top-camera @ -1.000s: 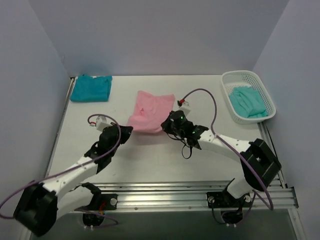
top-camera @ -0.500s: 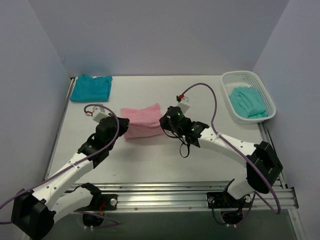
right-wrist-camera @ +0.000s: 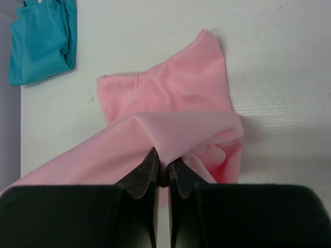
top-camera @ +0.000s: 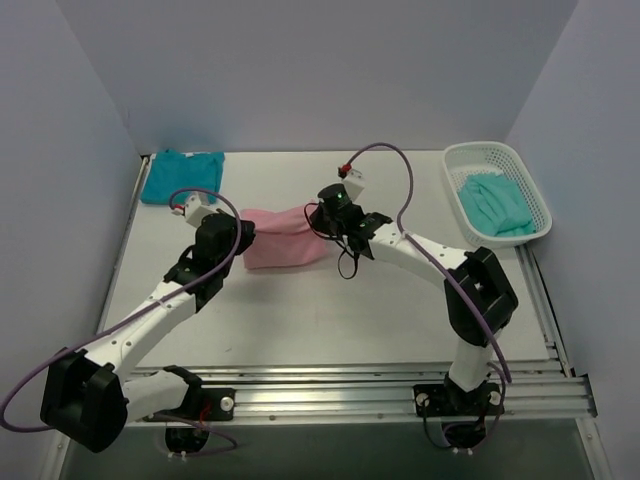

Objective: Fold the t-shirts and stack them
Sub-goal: Fold the tshirt

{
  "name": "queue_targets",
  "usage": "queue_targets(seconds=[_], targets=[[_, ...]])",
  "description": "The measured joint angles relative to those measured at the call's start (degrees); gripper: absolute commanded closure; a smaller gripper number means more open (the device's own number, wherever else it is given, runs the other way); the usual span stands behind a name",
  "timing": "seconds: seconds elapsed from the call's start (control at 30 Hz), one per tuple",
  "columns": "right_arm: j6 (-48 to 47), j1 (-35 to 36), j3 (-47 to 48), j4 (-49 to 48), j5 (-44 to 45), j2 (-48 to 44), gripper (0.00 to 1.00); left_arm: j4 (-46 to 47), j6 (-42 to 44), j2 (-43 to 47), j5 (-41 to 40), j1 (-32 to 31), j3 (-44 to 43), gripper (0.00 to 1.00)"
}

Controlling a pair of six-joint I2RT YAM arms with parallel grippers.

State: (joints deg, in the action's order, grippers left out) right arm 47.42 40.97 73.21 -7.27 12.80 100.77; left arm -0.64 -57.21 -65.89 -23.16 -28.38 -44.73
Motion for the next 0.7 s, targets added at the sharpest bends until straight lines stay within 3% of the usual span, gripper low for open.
queue_targets(seconds=[0.33,0.7], targets=[[-1.3,-3.0,12.8,-0.3,-6.7,11.5,1.0,4.3,0.0,-7.3,6.5,10.1,-1.1,0.92],[-2.3,-8.4,30.0,0.8,-13.1,26.1,1.0,12.6,-0.3,-26.6,14.1,16.5,-10.7,0.96]])
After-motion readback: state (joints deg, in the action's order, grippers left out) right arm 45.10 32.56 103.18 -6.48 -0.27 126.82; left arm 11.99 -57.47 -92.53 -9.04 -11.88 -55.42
